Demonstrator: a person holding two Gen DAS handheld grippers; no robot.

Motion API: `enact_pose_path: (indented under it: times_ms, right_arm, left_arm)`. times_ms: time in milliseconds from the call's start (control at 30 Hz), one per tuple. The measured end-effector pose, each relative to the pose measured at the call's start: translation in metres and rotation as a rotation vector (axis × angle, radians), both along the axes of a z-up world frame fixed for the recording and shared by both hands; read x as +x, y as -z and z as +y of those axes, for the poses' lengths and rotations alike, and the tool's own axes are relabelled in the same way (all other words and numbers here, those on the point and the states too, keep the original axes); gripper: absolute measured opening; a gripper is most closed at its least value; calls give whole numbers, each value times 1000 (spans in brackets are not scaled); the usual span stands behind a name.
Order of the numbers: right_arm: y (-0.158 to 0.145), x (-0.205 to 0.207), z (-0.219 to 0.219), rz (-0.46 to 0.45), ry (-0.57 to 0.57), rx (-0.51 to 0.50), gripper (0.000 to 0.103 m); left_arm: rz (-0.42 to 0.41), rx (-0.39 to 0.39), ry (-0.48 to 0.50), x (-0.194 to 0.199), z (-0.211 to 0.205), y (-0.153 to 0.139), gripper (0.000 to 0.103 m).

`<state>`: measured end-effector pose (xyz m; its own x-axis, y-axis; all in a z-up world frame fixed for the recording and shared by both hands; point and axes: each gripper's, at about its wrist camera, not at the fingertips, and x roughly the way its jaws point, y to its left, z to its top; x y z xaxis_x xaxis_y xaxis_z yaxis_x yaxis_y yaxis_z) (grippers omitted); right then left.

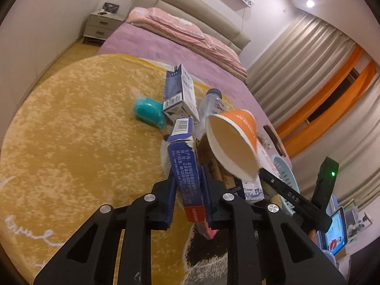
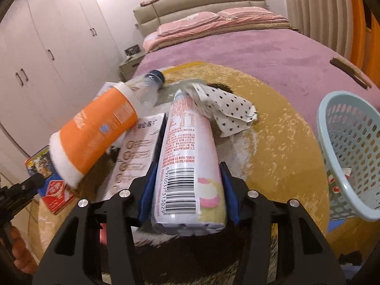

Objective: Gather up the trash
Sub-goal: 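Grasp the blue toothpaste box with the left tool while the right tool grasps the pink spray can, then drop the spray can and toothpaste box into the blue wastebasket, opening both tools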

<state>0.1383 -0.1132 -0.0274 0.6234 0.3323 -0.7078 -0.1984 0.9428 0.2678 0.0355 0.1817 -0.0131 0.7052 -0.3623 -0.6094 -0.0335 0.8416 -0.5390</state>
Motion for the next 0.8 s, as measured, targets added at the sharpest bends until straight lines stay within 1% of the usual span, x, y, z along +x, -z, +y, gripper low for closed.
enact_pose_path:
  times_ms: [233,433,567,700,800]
  right_arm:
    - [-29,-26,-5,-68,-17,72,48]
    - [-56,-45,-11,-140,-18,113,48]
    - [-73,-55,-24,-193,7,114,48]
    - [-87,-65,-47,-250,69,99,48]
    - [-94,-70,-72,-281,129,96,48]
  left_arm:
    - [-63,3,-2,-8,2,-23,17]
    - [-135,16,20,-16,-9,-47,17]
    - [-181,30,69,-11,-31,-67,17]
    - [-217,40,136,1,-60,-78,17]
    - [-235,52,197,14,-90,-83,17]
